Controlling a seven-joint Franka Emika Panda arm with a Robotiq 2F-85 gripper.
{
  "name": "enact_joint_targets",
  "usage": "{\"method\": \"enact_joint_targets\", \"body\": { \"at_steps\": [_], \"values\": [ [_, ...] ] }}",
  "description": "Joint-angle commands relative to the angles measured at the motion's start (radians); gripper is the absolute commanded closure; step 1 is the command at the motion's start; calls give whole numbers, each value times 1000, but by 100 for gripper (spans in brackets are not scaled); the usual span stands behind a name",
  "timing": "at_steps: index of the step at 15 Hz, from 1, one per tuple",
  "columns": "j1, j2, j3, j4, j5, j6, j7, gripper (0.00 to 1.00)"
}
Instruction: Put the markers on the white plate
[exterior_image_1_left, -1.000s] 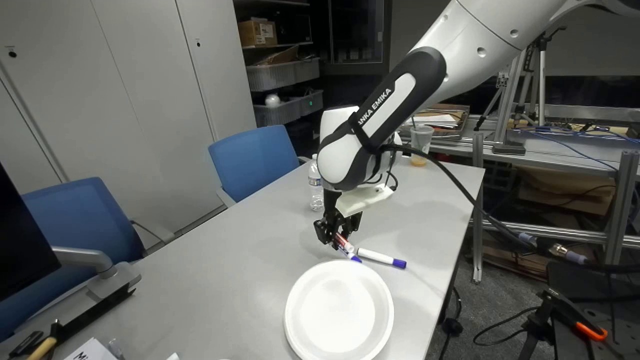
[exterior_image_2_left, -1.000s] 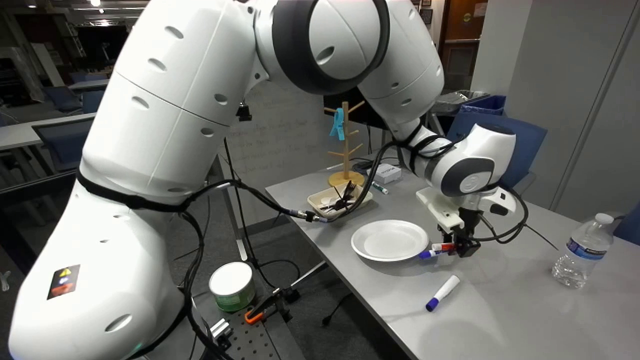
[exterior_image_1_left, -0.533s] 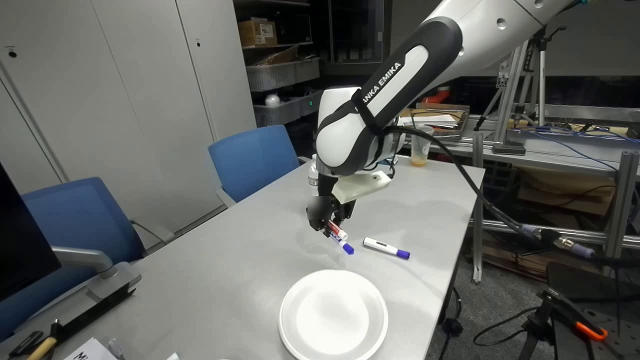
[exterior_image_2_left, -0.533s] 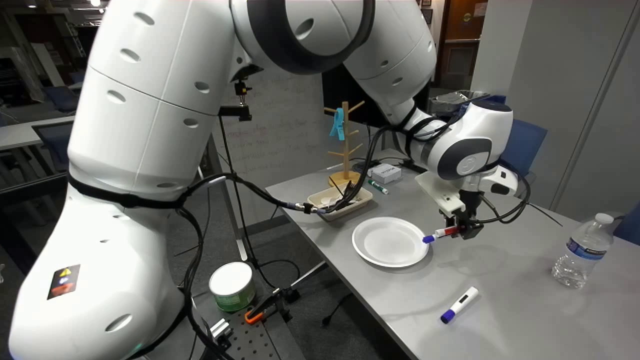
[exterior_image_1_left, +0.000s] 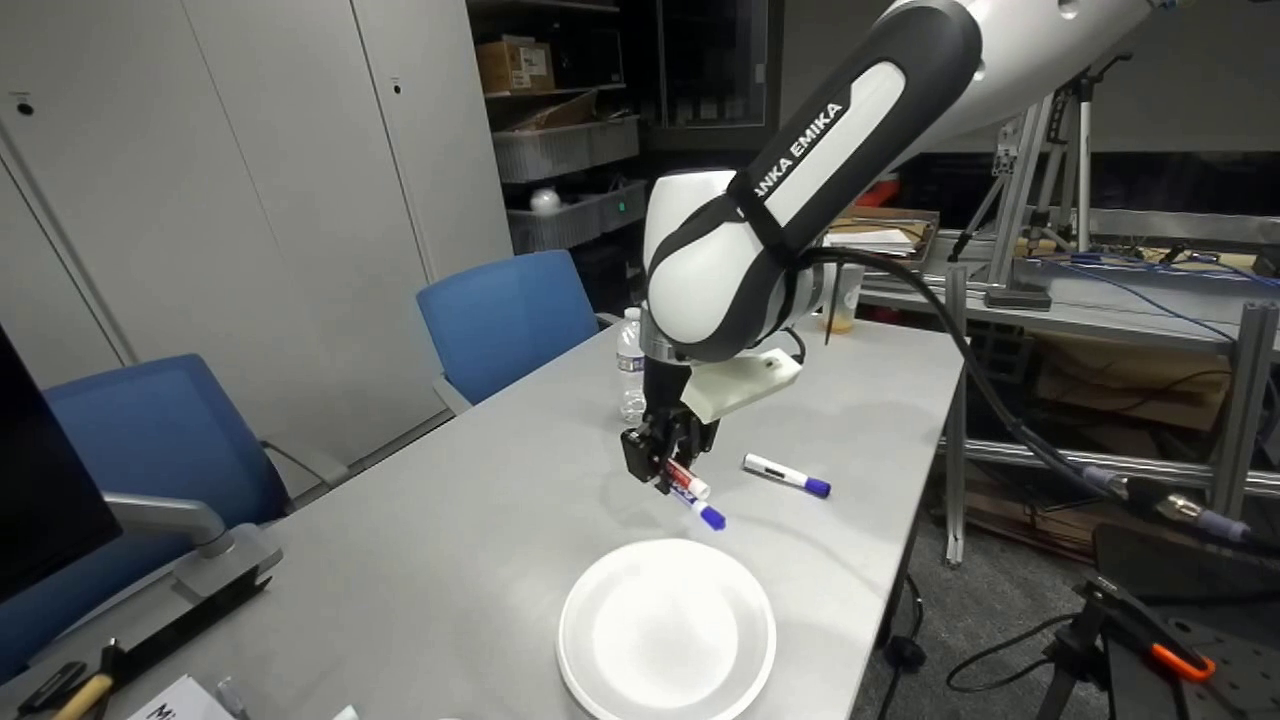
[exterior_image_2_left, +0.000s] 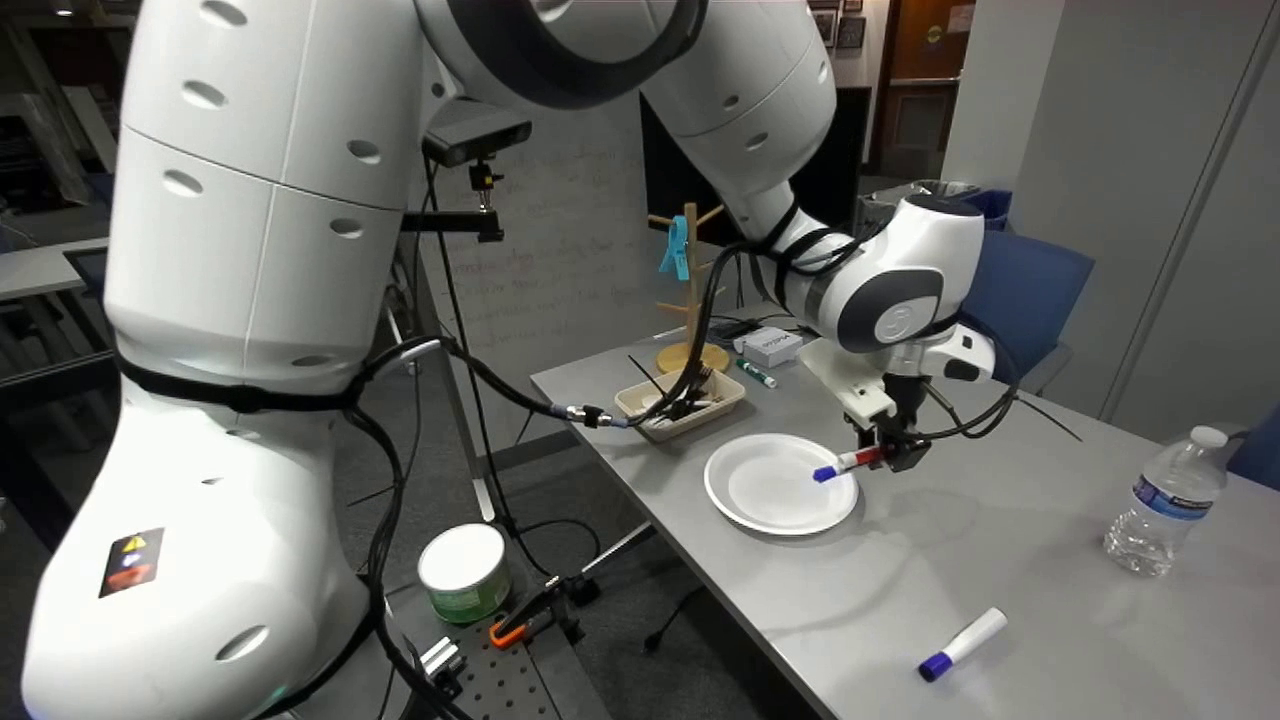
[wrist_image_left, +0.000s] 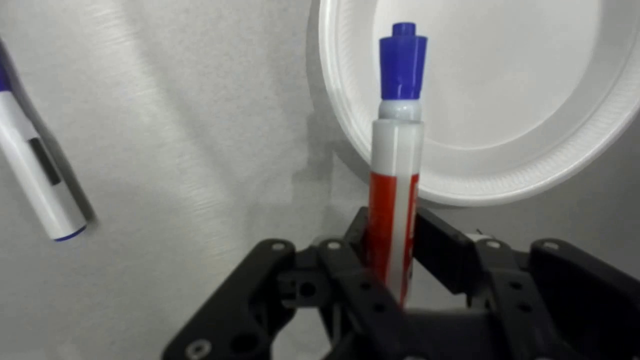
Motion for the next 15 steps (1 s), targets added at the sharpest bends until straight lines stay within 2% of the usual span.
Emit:
{"method": "enact_joint_targets", "body": {
  "at_steps": [1, 11, 12, 13, 15],
  "values": [
    [19, -52, 22, -92, 39, 30, -41, 94],
    [102, 0, 56, -114, 29, 25, -8, 94],
    [108, 1, 54, -113, 22, 19, -9, 50],
    [113, 2, 51, -112, 19, 16, -7, 49],
    [118, 1, 43, -106, 9, -4, -4, 36]
  ]
}}
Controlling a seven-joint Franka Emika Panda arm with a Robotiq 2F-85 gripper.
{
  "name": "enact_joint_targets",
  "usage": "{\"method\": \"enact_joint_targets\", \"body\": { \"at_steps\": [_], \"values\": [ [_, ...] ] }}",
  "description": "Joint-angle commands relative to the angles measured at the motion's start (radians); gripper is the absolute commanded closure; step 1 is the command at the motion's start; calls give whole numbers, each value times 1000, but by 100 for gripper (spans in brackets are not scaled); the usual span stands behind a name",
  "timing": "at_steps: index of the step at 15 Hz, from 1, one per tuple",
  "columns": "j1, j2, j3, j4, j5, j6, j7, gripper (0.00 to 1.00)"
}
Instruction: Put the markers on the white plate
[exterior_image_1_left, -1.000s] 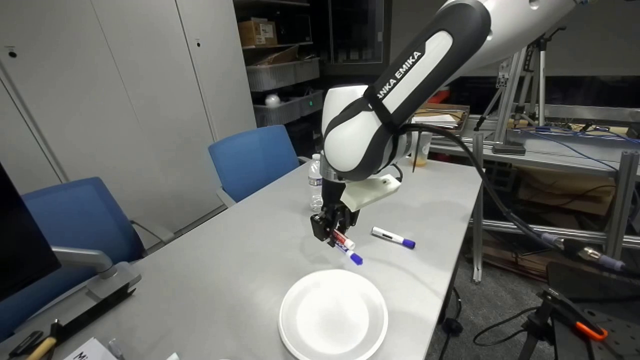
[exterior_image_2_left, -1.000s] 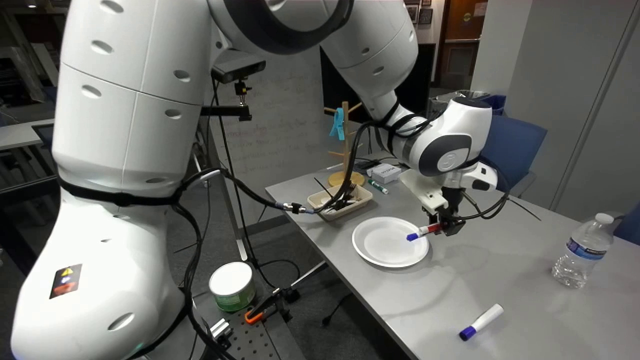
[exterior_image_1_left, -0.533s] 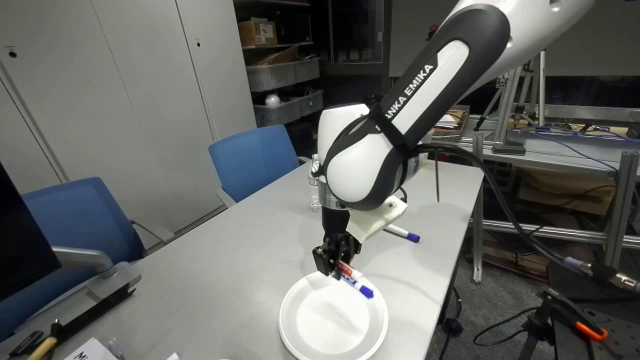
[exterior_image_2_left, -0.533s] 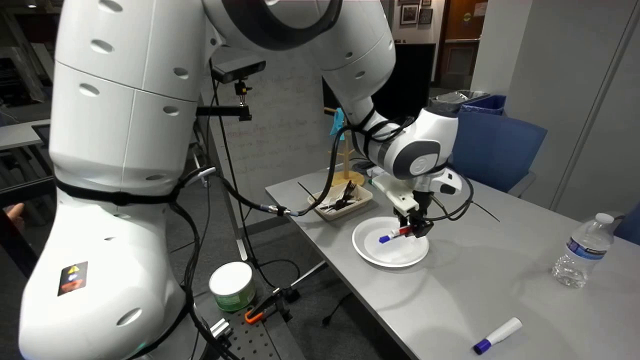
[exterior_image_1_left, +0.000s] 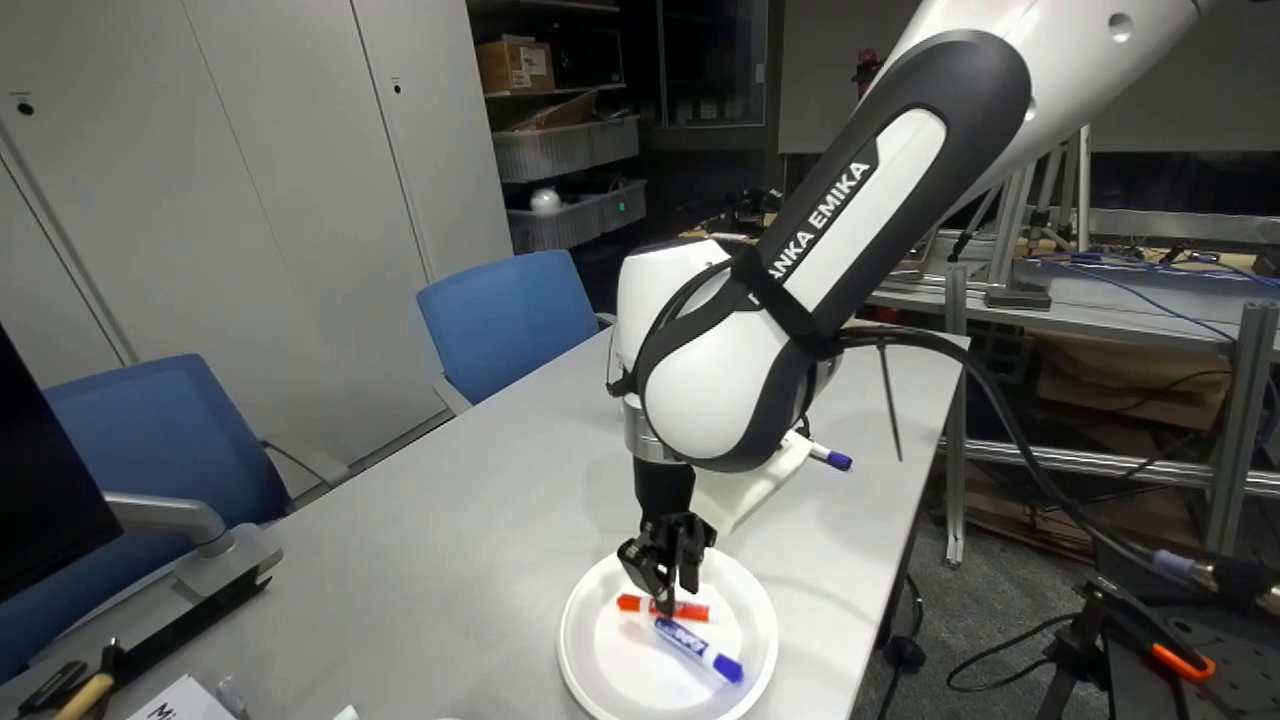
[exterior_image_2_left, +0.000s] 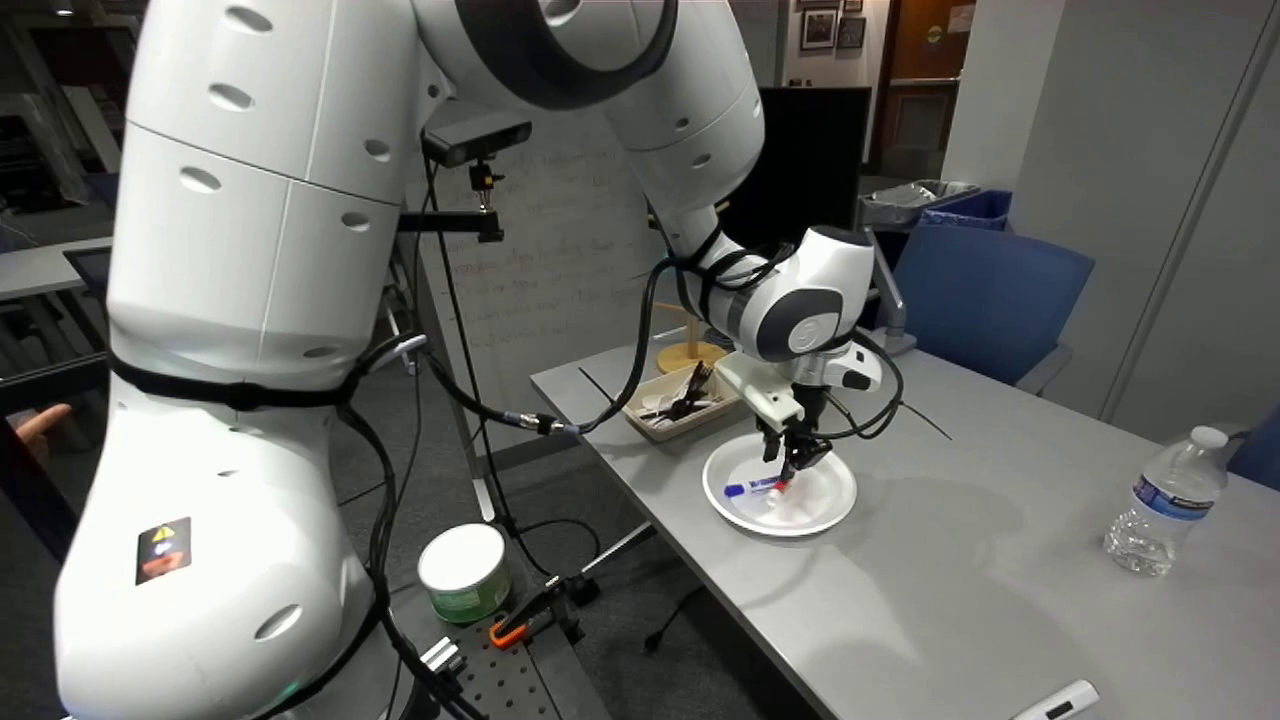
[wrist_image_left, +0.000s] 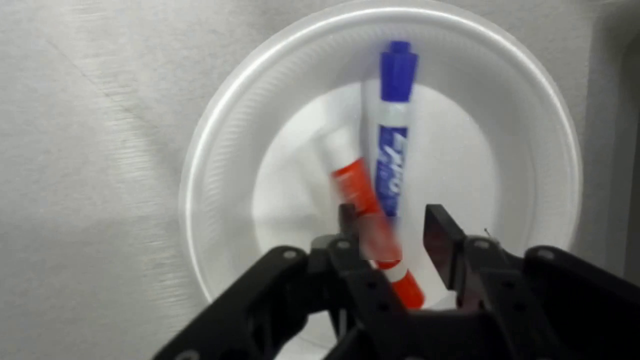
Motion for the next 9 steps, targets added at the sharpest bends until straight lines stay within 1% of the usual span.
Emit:
{"method": "enact_joint_targets", "body": {
  "at_steps": [1, 4, 5, 9],
  "values": [
    [11, -7, -15, 1, 7, -8, -3, 28],
    [1, -24, -29, -5, 0, -14, -13, 5],
    [-1, -31, -37, -7, -7, -17, -15, 1],
    [-23, -58, -78, -11, -23, -23, -29, 0]
  ]
}}
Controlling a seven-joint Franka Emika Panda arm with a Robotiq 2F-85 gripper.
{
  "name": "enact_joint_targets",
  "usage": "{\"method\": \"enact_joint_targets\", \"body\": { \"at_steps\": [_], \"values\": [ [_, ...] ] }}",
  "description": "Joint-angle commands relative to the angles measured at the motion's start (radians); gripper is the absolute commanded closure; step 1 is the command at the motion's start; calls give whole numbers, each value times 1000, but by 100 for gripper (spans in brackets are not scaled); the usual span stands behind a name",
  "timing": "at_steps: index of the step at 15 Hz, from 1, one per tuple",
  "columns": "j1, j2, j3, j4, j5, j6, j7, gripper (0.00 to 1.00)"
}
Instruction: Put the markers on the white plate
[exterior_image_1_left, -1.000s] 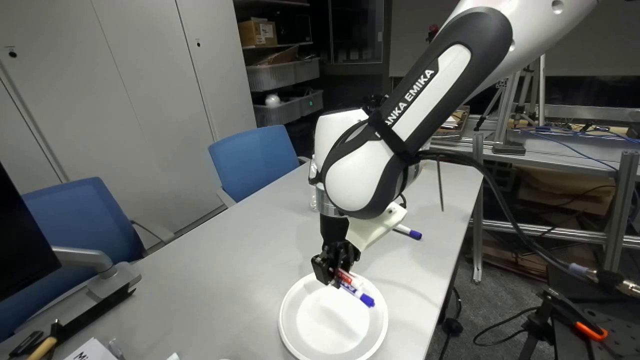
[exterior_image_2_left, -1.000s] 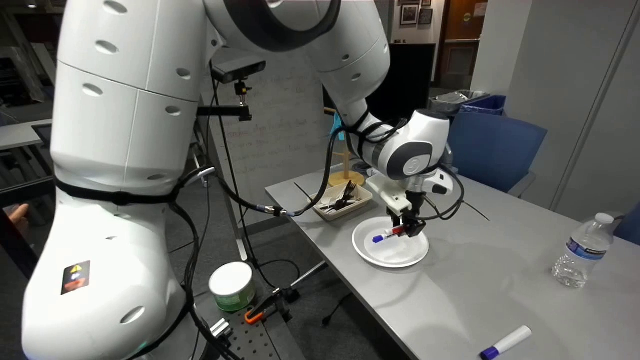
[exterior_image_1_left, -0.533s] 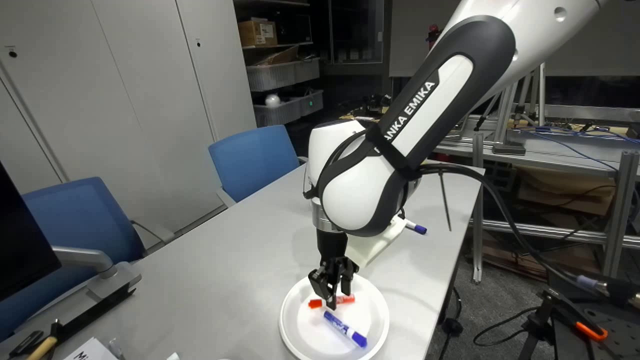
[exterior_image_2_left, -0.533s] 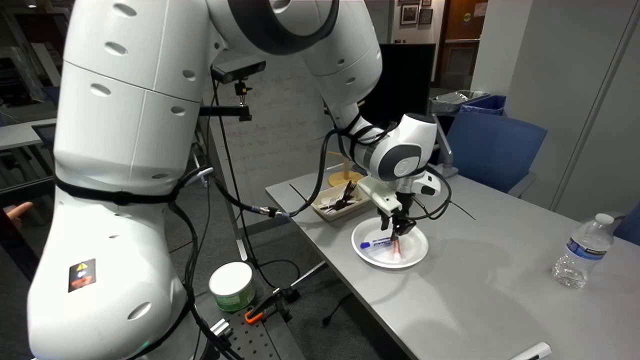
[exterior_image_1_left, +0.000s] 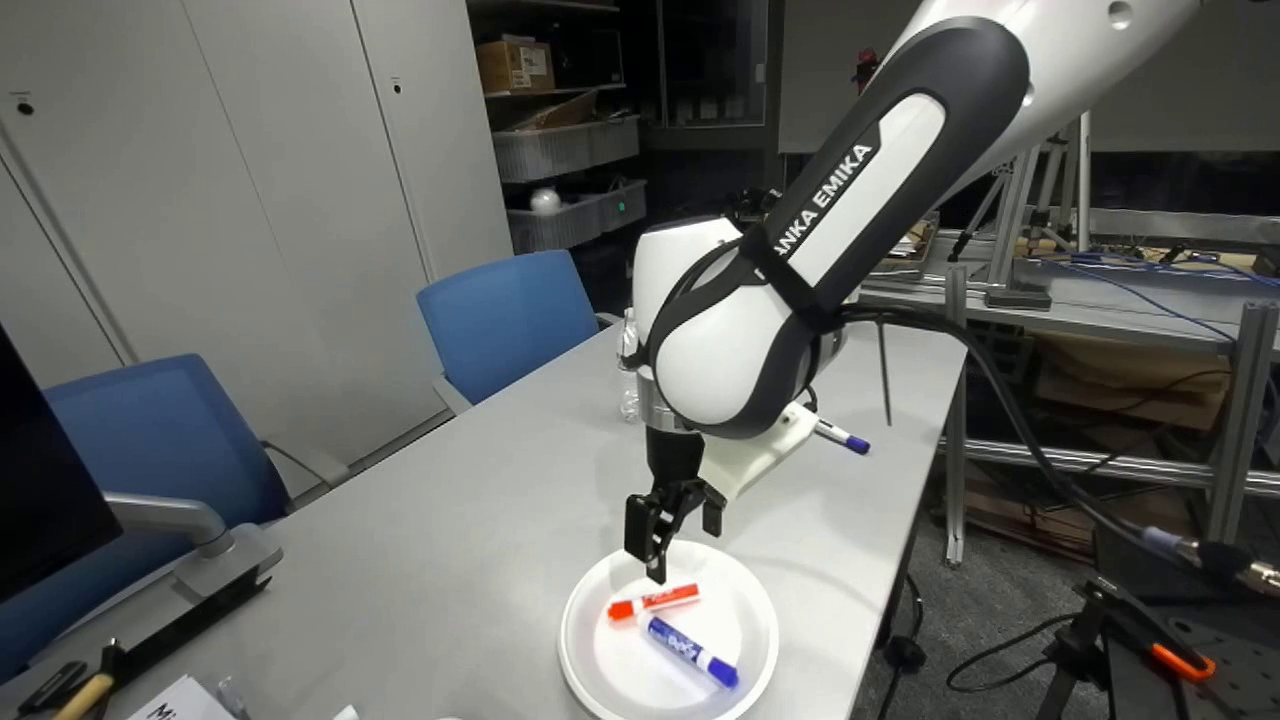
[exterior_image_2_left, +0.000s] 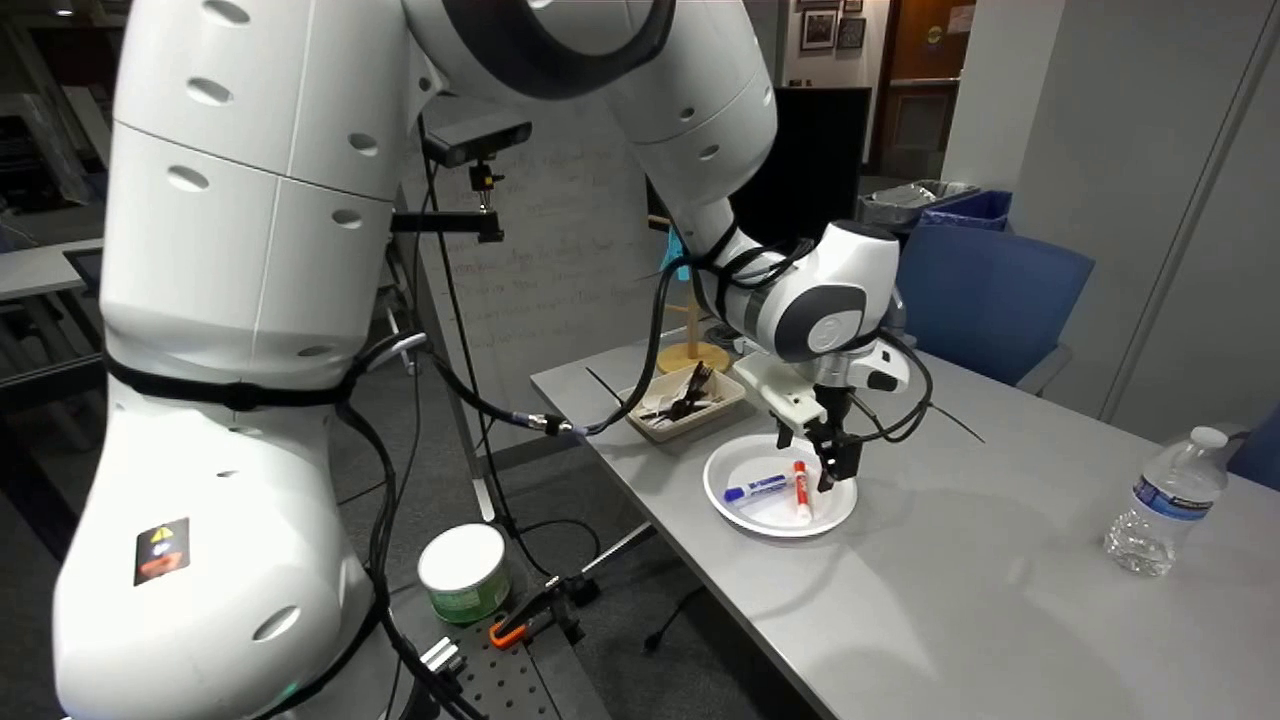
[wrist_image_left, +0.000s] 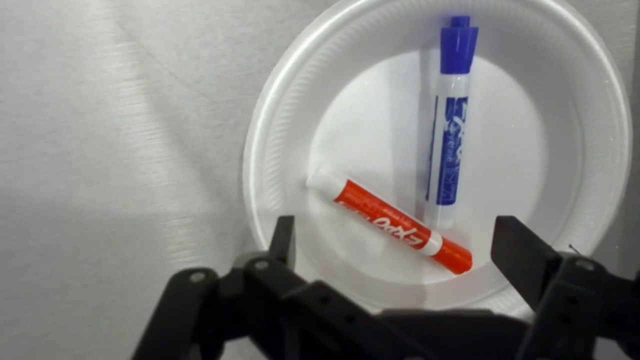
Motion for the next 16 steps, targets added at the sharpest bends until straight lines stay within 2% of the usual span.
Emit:
{"method": "enact_joint_targets", "body": {
  "at_steps": [1, 8, 12, 16],
  "values": [
    [-24, -38, -38, -8, -17, -22, -28, 0],
    [-99, -15, -144, 12, -64, -25, -43, 0],
    [-112, -32, -207, -2, -119, -15, -3, 0],
    [-127, -21, -206, 2, -106, -4, -20, 0]
  ]
}}
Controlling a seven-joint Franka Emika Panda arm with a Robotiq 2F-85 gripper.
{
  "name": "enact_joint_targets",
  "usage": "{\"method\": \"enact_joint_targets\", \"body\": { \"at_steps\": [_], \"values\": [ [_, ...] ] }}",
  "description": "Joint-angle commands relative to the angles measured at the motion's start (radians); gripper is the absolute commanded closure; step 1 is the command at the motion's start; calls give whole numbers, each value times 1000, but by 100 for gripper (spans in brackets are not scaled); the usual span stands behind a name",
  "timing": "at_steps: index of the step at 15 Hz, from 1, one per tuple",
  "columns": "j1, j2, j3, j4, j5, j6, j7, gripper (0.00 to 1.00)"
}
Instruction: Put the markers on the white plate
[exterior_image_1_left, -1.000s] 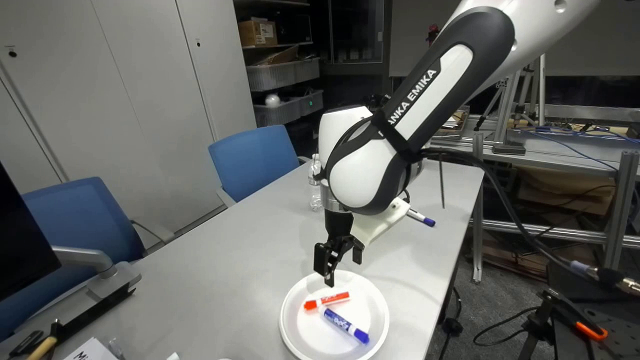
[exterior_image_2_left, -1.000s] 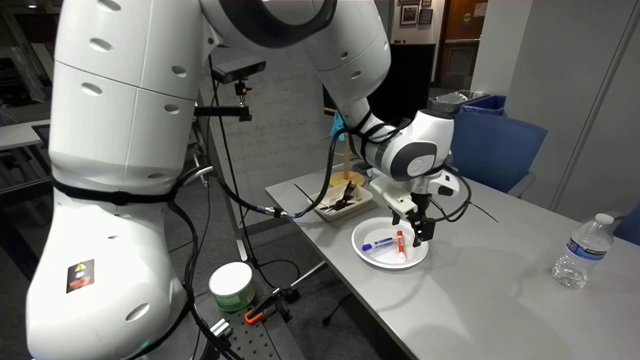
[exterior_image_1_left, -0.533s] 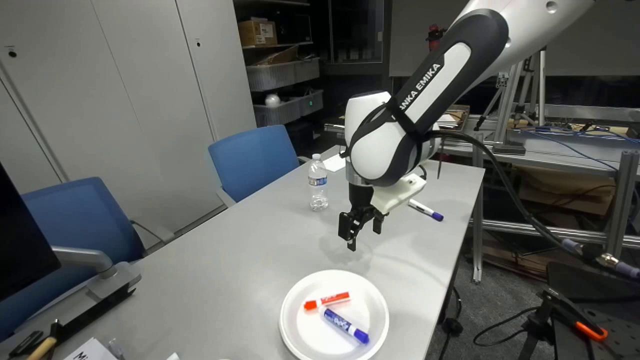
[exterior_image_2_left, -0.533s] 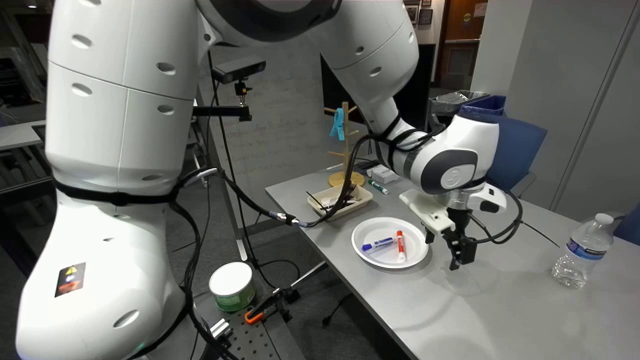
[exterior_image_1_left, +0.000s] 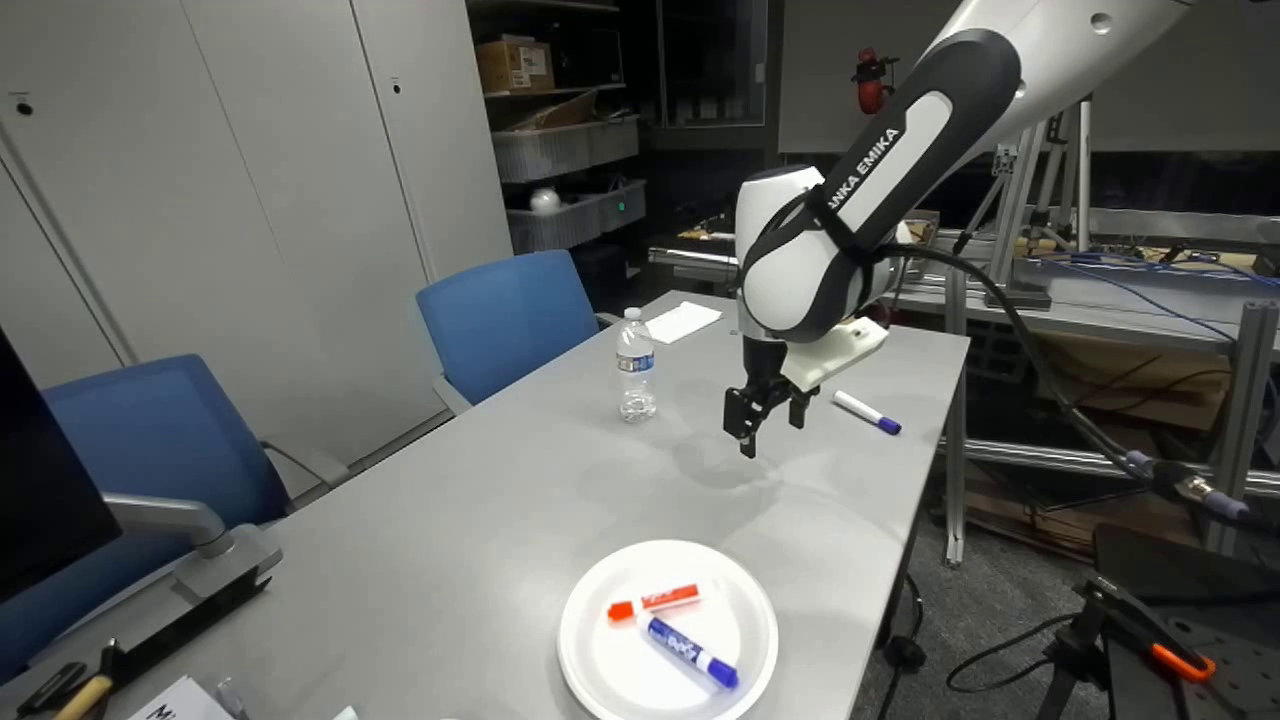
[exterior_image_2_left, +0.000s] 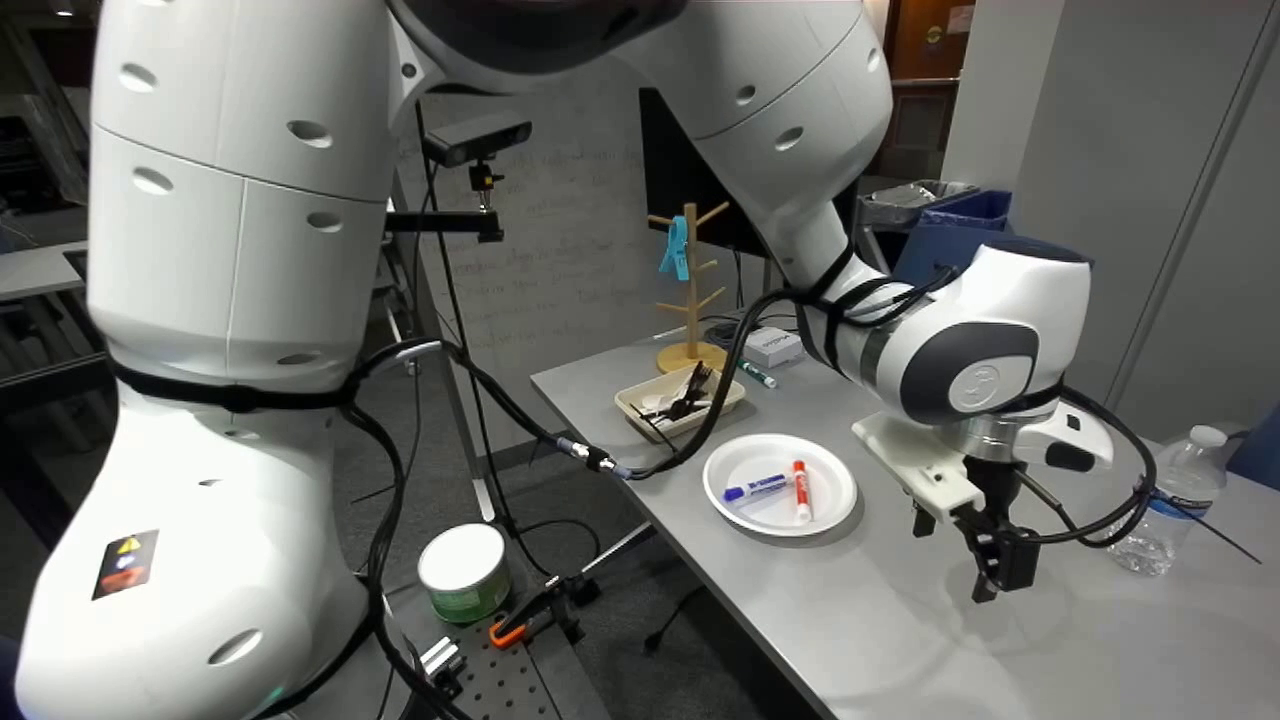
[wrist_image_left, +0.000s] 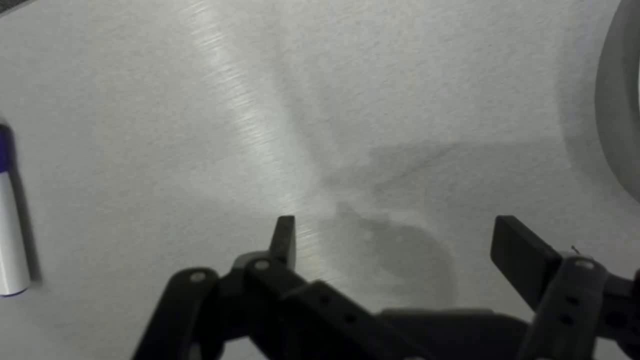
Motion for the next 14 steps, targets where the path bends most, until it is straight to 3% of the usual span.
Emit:
{"method": "enact_joint_targets", "body": {
  "at_steps": [1, 10, 14],
  "values": [
    [-10, -1, 8, 2, -7, -3, 5, 0],
    [6, 13, 28, 37, 9, -20, 35, 0],
    [9, -40, 39, 27, 13, -51, 59, 0]
  ]
}}
